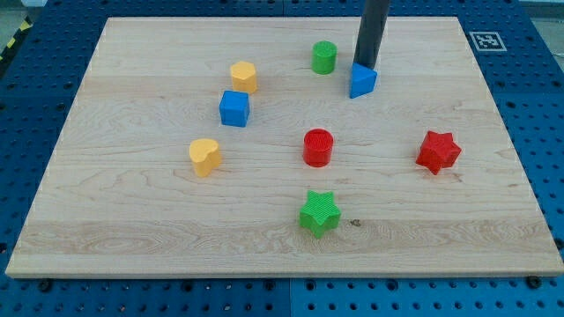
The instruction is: Move the green circle above the hexagon
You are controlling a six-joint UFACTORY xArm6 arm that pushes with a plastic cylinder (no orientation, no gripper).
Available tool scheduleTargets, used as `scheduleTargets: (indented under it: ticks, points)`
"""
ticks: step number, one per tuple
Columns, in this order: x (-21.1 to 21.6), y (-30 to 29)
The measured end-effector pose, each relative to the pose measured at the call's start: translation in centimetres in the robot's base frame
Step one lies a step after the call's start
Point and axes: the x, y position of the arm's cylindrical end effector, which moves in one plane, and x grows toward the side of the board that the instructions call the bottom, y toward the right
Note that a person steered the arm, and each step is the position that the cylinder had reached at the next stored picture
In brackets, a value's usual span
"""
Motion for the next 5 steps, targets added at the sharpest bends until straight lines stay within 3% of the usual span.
scheduleTargets:
  ticks: [3,5]
  points:
    - [-0.4,-3.1]
    - [0.4,-8.8]
